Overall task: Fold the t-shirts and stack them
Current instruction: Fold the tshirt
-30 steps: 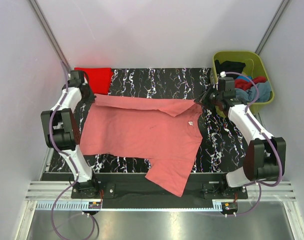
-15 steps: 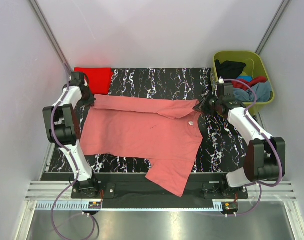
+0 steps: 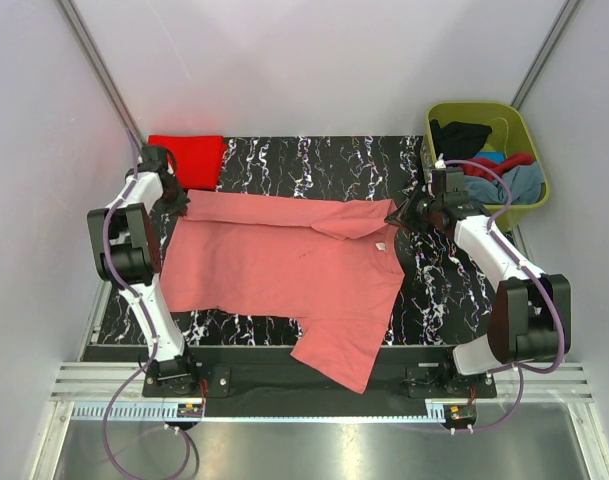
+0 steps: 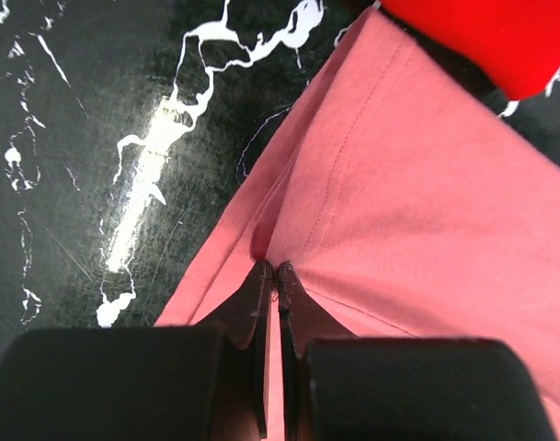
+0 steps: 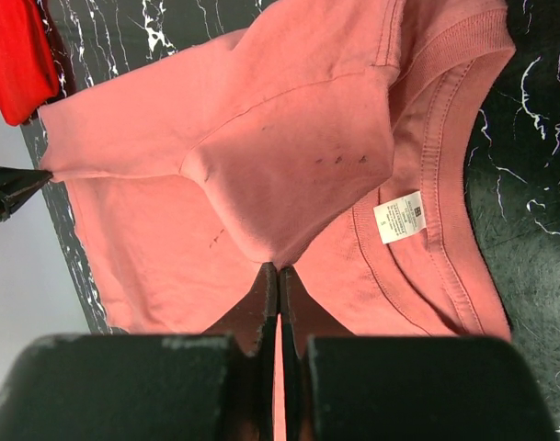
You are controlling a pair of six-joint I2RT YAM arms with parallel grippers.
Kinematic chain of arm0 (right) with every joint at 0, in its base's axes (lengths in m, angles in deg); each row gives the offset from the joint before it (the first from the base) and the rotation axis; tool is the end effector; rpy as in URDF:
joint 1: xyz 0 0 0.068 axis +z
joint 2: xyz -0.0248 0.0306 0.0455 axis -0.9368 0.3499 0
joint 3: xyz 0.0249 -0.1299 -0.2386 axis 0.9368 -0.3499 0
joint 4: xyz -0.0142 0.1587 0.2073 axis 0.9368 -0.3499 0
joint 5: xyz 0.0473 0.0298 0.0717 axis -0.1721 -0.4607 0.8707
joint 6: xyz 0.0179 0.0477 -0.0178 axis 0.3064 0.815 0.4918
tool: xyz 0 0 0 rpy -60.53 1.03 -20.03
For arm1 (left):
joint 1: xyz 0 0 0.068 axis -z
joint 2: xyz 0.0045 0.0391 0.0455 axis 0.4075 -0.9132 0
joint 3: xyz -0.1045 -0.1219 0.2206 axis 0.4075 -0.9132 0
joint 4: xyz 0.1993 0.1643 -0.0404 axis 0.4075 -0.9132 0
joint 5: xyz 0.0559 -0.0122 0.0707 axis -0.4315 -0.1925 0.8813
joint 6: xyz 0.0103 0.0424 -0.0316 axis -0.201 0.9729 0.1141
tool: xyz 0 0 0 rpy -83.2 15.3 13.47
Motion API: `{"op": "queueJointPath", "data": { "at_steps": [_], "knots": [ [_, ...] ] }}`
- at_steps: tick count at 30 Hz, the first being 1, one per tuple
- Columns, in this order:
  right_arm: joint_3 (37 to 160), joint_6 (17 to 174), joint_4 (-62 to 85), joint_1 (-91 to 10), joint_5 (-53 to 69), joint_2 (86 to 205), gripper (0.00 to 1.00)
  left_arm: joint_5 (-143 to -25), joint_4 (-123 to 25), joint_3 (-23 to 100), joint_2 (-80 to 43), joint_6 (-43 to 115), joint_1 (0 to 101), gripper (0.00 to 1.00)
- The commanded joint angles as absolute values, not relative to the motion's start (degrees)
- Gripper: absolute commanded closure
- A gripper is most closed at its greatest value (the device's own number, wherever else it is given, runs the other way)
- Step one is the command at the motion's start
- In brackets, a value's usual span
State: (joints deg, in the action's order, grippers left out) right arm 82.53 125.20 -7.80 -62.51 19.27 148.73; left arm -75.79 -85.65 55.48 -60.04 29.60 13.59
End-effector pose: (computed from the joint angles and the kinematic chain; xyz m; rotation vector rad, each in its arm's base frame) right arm 0.3133 0.0504 0.2528 0.4462 2.3821 0.7530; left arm 0.4279 0.0792 0.1926 -0.6426 2.5746 -0.0355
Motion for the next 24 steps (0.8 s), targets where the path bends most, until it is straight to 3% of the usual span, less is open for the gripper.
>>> {"op": "queueJointPath", "data": {
  "at_steps": [1, 24],
  "knots": [
    [82.75, 124.21, -8.7, -61.96, 19.71, 148.06, 1.0, -74.09, -84.83, 56.14, -60.23, 30.15, 13.06, 1.0],
    [75.81, 122.37, -11.77, -60.29, 13.21, 150.88, 0.98, -73.13, -86.06, 55.79, -60.06, 30.07, 12.97, 0.99]
  ]
}}
